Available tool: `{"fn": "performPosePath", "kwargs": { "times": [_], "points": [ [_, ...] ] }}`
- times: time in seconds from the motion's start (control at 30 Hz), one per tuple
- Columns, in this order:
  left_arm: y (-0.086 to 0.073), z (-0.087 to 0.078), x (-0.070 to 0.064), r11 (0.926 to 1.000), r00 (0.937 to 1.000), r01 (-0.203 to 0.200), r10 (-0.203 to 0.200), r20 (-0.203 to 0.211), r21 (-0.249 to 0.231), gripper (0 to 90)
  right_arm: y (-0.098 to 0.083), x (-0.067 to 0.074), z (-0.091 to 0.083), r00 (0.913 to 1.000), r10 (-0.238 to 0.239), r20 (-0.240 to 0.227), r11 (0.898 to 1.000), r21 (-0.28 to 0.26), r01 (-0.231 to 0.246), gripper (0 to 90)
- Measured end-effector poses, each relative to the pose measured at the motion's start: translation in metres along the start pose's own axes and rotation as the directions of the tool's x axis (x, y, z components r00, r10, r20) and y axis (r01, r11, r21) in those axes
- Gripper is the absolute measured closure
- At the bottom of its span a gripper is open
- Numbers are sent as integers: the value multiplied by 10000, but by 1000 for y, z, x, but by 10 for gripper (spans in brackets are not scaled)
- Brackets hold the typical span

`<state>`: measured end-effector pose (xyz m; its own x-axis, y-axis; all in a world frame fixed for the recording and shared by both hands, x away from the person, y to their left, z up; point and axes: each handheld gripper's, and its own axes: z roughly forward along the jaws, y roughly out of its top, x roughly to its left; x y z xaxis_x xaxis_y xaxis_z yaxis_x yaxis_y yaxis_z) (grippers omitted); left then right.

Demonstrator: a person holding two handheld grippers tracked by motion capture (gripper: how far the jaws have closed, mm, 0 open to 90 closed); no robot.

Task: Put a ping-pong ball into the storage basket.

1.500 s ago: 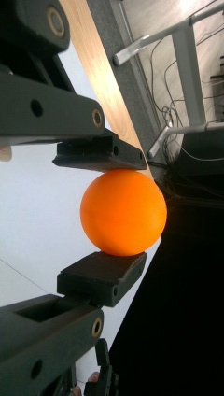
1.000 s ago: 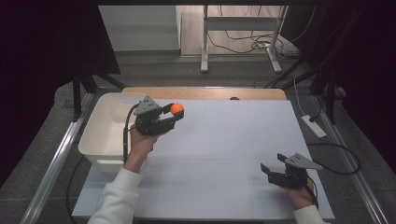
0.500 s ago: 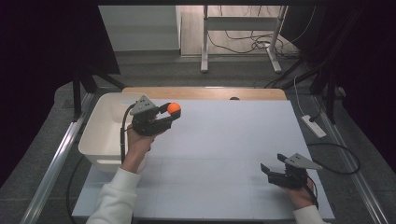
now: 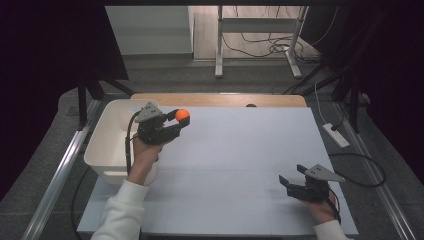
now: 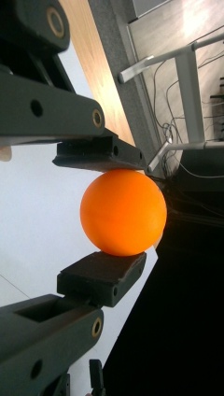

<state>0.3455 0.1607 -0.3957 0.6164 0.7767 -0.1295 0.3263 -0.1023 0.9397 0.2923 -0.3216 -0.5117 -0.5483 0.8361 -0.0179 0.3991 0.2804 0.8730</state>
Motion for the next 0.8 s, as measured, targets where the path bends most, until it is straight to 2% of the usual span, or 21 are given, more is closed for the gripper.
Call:
{"fn": "performPosePath", "kwargs": {
  "times": [0.8],
  "points": [
    [-1, -5, 6, 10000, 9995, -46, 48, -319, 60, 506, 0, 0, 0, 10000, 27, -26, 10000, -32, -27, 188]
  ]
}}
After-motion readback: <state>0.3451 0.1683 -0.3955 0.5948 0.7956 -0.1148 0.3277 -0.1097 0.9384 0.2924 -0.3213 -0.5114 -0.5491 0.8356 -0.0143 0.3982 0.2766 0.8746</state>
